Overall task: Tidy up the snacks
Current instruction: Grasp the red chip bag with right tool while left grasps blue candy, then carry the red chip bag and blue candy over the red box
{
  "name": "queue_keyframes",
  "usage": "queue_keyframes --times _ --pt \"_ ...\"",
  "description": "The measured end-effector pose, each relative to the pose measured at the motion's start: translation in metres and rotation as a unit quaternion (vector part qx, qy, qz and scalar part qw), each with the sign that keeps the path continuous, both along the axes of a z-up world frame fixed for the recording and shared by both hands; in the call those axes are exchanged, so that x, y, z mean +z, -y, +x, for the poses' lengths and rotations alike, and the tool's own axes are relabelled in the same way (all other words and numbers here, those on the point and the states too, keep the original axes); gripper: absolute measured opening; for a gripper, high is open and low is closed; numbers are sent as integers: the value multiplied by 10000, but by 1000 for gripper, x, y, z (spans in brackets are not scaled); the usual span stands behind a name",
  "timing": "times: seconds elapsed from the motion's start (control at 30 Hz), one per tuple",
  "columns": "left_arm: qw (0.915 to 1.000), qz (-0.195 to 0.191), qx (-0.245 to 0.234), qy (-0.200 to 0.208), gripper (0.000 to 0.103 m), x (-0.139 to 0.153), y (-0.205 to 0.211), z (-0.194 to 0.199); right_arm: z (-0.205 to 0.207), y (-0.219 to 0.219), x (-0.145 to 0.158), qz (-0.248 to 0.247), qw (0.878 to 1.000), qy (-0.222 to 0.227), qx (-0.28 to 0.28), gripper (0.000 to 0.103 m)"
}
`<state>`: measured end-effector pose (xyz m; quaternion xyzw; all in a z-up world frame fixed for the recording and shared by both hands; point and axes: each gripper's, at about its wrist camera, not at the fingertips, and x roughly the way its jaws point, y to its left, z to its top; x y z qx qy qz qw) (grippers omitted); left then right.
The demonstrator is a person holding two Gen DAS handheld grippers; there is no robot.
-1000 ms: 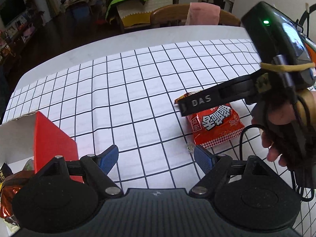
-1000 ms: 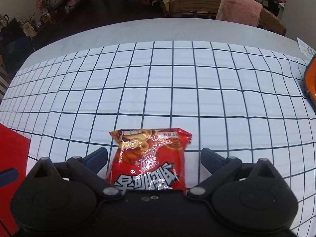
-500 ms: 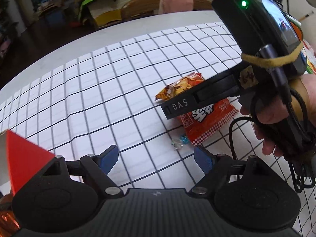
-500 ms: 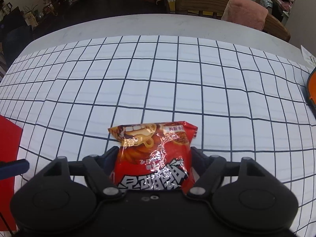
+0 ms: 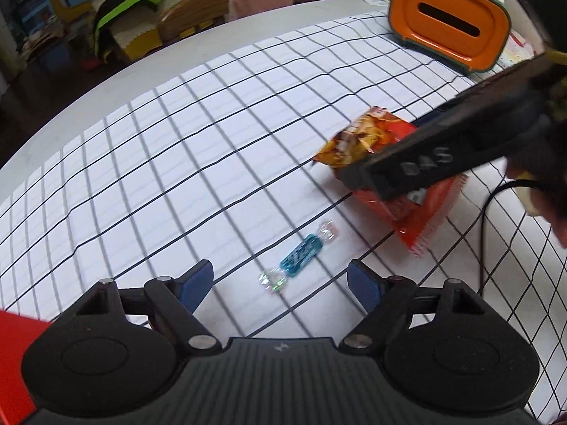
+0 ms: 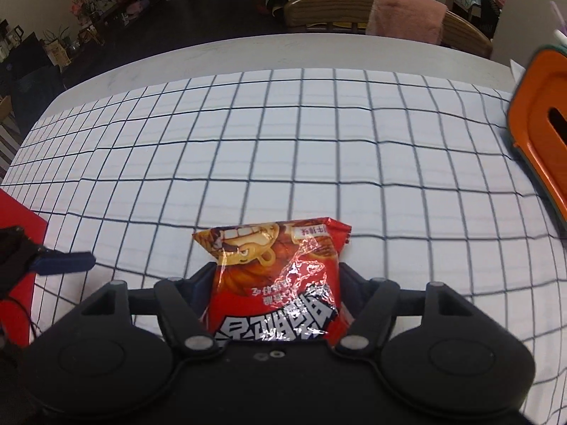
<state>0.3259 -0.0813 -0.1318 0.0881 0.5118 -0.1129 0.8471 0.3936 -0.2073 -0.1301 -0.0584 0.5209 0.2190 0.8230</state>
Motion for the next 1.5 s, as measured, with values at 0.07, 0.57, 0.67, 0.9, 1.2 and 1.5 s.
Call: queue_keyframes --times 0.07,0.57,0.67,0.9,1.2,1.5 --pt "10000 -2 -88 -41 72 -3 5 4 -5 13 2 101 9999 -38 -57 70" --pt "9993 -17 -191 -309 19 -17 15 15 -27 50 15 386 9988 15 -296 70" --pt "9994 -9 -142 -308 13 -17 17 10 -33 42 16 369 9988 27 -319 70" --pt "9997 2 113 -220 12 -13 15 -3 -51 34 21 289 9990 52 -342 70" --pt "9976 -266 625 -153 12 10 -11 -35 -75 20 41 293 9993 149 -150 70" --pt "9924 -428 1145 132 12 50 -46 -80 -106 -6 72 360 9988 313 139 70"
